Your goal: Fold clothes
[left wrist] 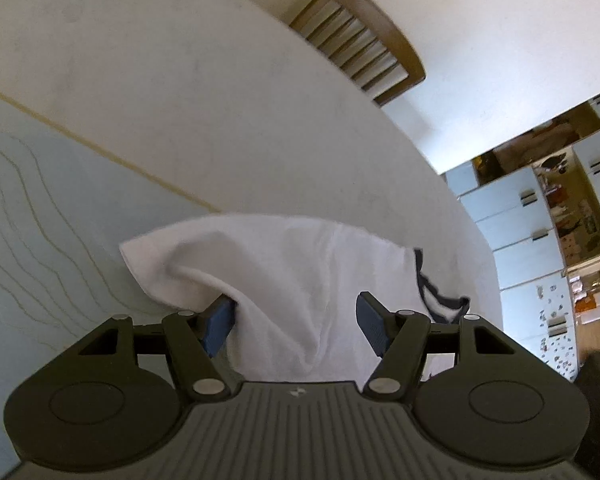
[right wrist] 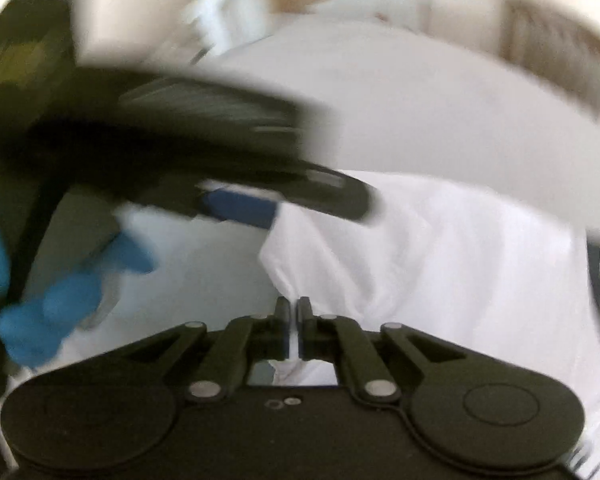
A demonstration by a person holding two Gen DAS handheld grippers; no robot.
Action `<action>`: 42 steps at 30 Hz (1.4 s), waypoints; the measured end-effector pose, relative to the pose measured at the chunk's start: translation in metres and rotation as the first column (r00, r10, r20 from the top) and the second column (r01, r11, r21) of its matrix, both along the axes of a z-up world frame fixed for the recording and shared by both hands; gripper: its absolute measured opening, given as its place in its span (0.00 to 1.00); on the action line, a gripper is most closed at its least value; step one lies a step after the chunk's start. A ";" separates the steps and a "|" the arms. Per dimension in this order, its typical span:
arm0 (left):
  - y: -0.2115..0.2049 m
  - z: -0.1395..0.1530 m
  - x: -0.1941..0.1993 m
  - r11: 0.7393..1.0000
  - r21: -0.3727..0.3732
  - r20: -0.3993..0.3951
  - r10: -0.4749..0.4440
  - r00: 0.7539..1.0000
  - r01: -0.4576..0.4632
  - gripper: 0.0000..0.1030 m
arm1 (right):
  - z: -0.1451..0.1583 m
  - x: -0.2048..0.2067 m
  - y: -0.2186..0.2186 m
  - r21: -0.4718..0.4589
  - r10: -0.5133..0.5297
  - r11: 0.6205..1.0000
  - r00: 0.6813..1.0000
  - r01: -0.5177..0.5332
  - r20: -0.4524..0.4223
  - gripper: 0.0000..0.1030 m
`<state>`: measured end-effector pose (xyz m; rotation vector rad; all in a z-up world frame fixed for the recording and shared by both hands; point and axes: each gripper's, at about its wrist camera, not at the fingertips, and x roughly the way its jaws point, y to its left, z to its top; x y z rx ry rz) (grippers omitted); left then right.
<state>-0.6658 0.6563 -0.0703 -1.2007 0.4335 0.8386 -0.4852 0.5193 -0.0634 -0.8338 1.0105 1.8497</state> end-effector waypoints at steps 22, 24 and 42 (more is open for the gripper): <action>-0.036 -0.029 0.001 0.991 -0.131 0.192 0.059 0.980 -0.034 0.63 | -0.031 0.072 0.014 -0.162 -0.290 0.951 0.939 0.262 -0.184 1.00; -0.028 -0.037 0.005 0.986 -0.158 0.210 0.088 0.974 -0.055 0.62 | -0.032 0.073 0.012 -0.165 -0.293 0.950 0.937 0.264 -0.188 1.00; -0.055 -0.017 -0.025 0.972 -0.051 0.105 0.234 0.967 -0.229 0.07 | -0.006 0.044 -0.015 0.014 -0.036 0.999 0.999 0.037 -0.025 1.00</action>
